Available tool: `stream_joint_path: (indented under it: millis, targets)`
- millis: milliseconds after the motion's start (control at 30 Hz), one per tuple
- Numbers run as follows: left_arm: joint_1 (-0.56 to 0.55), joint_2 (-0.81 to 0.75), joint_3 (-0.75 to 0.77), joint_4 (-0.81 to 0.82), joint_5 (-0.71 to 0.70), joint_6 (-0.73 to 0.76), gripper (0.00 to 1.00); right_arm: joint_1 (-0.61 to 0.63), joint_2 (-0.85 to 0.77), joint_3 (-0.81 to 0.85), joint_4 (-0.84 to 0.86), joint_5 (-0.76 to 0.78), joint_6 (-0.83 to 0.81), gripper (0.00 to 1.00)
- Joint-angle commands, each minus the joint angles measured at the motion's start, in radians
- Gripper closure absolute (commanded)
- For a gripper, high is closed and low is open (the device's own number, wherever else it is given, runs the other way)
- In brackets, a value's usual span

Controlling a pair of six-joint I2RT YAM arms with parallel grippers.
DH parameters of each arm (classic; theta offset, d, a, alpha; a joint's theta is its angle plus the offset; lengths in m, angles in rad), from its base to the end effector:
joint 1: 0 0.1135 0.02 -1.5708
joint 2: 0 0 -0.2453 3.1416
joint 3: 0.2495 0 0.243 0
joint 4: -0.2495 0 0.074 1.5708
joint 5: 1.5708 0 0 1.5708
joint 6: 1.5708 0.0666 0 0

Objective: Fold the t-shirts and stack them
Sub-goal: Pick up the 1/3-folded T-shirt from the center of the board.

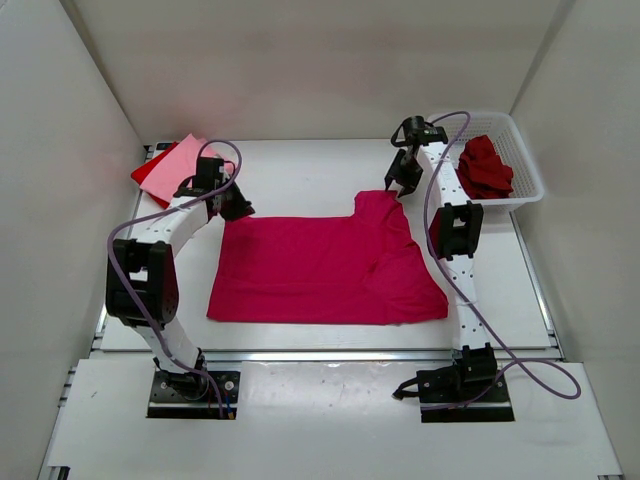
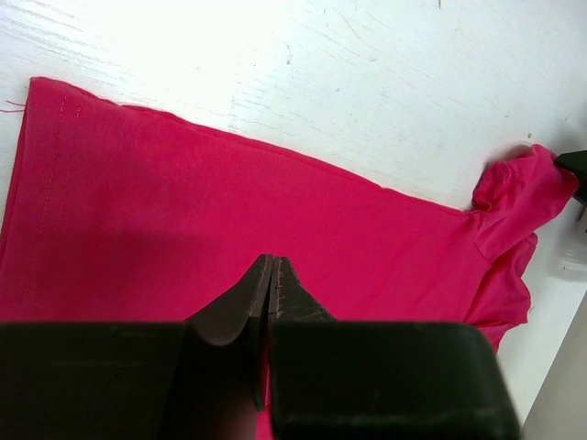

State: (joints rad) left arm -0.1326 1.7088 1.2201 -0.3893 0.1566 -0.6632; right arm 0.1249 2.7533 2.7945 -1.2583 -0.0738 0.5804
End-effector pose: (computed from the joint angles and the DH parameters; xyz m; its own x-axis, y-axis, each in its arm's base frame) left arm 0.3744 -0.0604 0.1913 -0.7422 -0.5145 -0.4294 -0.2888 0.8238 -0.4878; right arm 0.5238 0.0707 0.1443 -0.8604 0.4431 -0.2517 0.3853 0.8889 0.2478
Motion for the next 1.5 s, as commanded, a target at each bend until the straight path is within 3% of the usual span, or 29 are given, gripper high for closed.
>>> stream_joint_path:
  millis: [0,267,400,467,567,767,933,1067,1200,1333,1467]
  targets:
    - [0.019,-0.005,0.029,0.004,0.017,-0.001,0.89,-0.004,-0.011,0.025,-0.038,0.071,0.016,0.61]
    - [0.013,0.009,0.030,0.010,0.017,-0.004,0.88,0.027,0.032,0.020,-0.047,-0.003,0.025,0.65]
    - [0.011,0.015,0.032,0.009,0.015,-0.004,0.89,0.012,0.022,0.026,0.011,-0.026,0.039,0.77]
    - [0.010,0.017,0.033,0.007,0.014,-0.004,0.89,0.002,0.023,0.025,0.040,-0.034,0.035,0.91]
    - [0.008,0.021,0.042,0.006,0.014,0.001,0.88,-0.008,0.009,0.026,0.127,-0.024,0.009,1.00]
    - [0.008,0.028,0.081,-0.008,0.003,0.005,0.89,0.027,-0.072,0.026,0.296,0.074,-0.134,1.00]
    - [0.010,0.020,0.087,-0.022,-0.009,0.014,0.89,0.027,-0.110,0.026,0.289,0.121,-0.180,1.00]
    - [0.018,0.009,0.071,-0.029,-0.032,0.022,0.90,0.044,-0.150,0.030,0.202,0.224,-0.191,0.91]
    - [0.010,0.003,0.070,-0.046,-0.055,0.040,0.91,0.059,-0.198,0.028,0.076,0.341,-0.174,0.75]
    - [0.016,0.012,0.094,-0.054,-0.109,0.043,0.90,0.012,-0.218,0.027,-0.010,0.296,-0.165,0.72]
    - [0.063,0.072,0.186,-0.118,-0.155,0.080,0.83,-0.062,-0.325,-0.054,0.005,0.126,-0.209,0.75]
